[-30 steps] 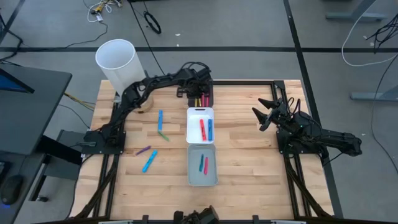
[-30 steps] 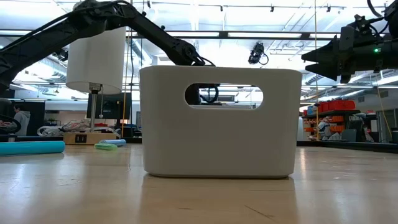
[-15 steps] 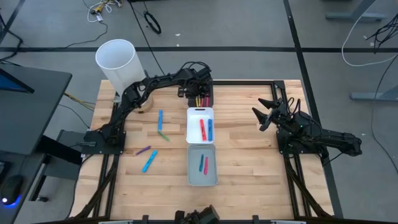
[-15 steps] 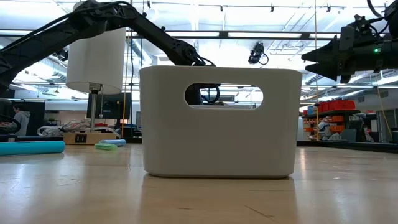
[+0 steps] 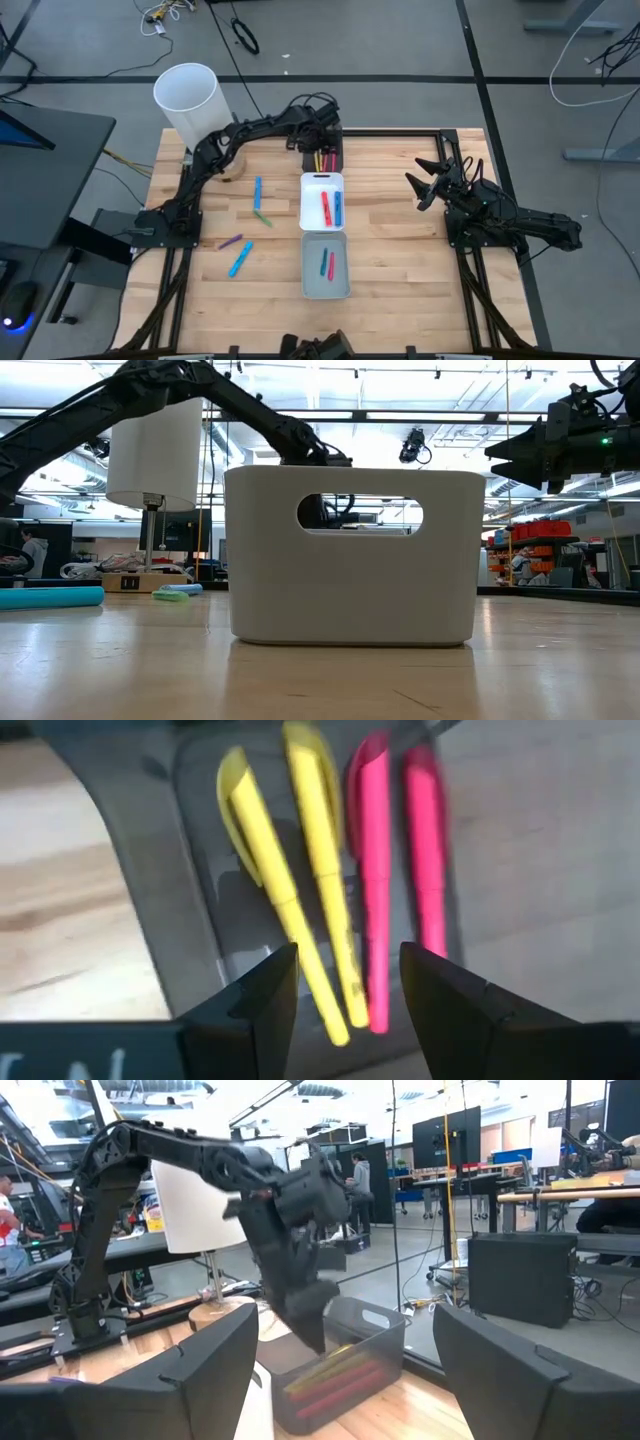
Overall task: Pick & Place Markers
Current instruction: Put the blue highlighter pen into the white bin
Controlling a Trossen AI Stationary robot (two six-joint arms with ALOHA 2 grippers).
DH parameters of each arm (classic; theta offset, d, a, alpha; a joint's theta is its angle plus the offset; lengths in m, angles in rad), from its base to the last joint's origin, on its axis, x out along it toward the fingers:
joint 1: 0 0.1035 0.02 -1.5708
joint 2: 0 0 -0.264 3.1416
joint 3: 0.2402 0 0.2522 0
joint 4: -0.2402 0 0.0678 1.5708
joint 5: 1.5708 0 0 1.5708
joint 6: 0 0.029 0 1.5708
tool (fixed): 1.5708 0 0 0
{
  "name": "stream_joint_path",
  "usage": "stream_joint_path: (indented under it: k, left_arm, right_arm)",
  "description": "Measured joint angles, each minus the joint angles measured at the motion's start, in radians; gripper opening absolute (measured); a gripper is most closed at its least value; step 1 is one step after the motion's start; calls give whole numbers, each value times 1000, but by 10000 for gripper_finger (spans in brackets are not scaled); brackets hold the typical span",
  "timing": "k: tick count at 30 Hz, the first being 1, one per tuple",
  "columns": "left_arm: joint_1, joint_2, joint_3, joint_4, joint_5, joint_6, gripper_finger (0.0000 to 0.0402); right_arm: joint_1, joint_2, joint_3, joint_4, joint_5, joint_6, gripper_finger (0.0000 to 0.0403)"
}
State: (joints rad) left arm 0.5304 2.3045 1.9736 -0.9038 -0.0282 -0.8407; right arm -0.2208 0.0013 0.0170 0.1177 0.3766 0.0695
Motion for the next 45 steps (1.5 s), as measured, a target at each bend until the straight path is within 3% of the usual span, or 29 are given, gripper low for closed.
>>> stream_joint_path:
  k: [12,16,28,32,36,38,45]
  left_arm:
    - [-40,-21,286,-339,-68,178,177]
    - [-69,-26,386,-378,-73,247,177]
    - [-99,-136,383,-381,-67,351,177]
    - [-111,-148,380,-458,-59,355,177]
    - [-126,-170,379,-670,-187,266,177]
    - [-146,-184,353,-661,-279,227,177]
    - [-232,-321,187,-671,-315,154,177]
  right_arm:
    - [0,0,0,0,0,0,302]
    - [0,0,0,0,0,0,302]
    - [0,0,0,0,0,0,302]
    - [0,0,0,0,0,0,302]
    - [0,0,0,0,0,0,302]
    - [0,0,0,-1,0,0,302]
    - [0,0,0,-1,0,0,302]
